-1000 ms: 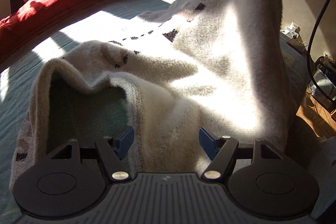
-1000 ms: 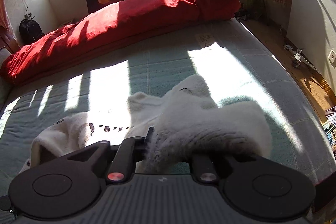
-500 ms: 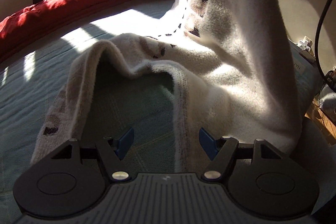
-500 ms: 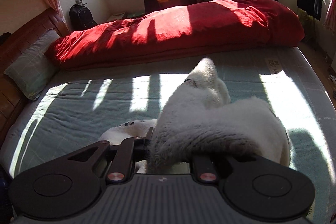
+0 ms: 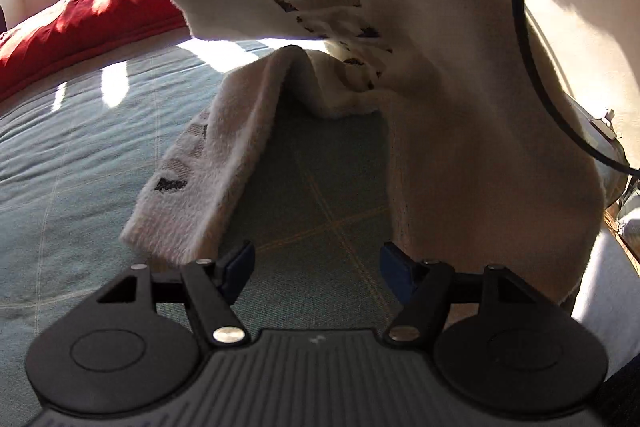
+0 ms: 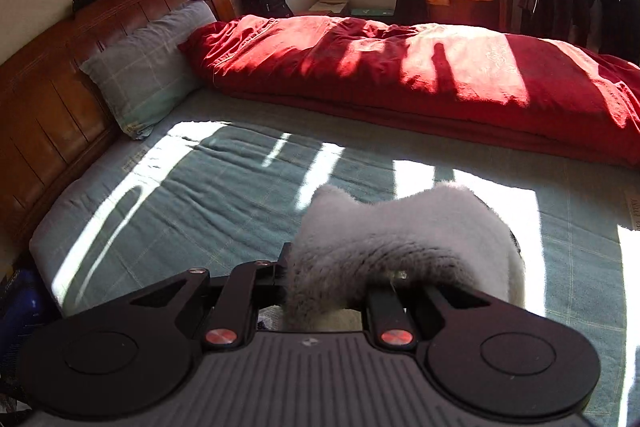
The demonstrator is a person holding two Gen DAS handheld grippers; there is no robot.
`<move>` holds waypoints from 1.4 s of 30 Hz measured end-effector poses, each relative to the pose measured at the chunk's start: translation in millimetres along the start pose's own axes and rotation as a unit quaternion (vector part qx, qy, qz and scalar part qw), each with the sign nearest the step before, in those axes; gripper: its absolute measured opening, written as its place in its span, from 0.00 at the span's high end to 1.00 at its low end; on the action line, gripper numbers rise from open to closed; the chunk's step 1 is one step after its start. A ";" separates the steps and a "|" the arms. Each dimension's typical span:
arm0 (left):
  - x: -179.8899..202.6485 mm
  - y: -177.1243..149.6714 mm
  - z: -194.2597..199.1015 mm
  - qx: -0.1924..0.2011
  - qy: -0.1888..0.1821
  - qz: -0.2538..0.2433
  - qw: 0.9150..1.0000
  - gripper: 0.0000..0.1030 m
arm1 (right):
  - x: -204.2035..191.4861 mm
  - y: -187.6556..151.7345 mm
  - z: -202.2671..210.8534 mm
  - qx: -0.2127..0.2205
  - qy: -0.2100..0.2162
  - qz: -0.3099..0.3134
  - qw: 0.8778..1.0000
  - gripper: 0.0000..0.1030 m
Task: Fold clothes
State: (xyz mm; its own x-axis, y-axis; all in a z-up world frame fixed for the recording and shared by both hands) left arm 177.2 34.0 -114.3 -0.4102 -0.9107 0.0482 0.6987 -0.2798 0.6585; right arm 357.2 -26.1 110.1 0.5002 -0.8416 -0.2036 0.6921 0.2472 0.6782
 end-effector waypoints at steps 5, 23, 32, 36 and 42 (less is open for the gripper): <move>-31.9 -17.0 15.3 0.003 0.019 0.030 0.999 0.32 | -69.0 7.8 -65.7 -0.039 0.017 0.047 0.998 0.84; -128.7 -85.6 39.0 -0.039 0.083 0.131 0.987 0.31 | -220.5 -49.2 -249.0 -0.150 0.069 0.123 0.979 0.79; -137.7 -106.8 40.9 -0.062 0.093 0.147 0.983 0.30 | -231.6 -83.0 -266.5 -0.210 0.095 0.120 0.966 0.51; -135.1 -112.9 45.0 -0.069 0.100 0.142 0.982 0.29 | -226.4 -83.2 -243.0 -0.233 0.117 0.110 0.959 0.39; -131.4 -117.4 57.1 -0.067 0.108 0.142 0.982 0.29 | -205.6 -77.7 -183.5 -0.215 0.110 0.145 0.959 0.38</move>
State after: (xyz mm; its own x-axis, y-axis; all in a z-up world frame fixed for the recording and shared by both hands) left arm 115.6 203.8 -155.1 -0.0644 -0.9969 0.0463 0.8436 -0.0295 0.5362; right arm 296.0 215.8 -30.3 0.7688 -0.5976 -0.2275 0.6348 0.6707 0.3835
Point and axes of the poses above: each gripper's, at about its wrist camera, not at the fingertips, and z roughly against the way its jaws point, x to its right, y to its top, the point moved 9 cm from there along -z, roughly the way its jaws point, and after that the axes turned 1 degree about x, right-handed, at the moved point
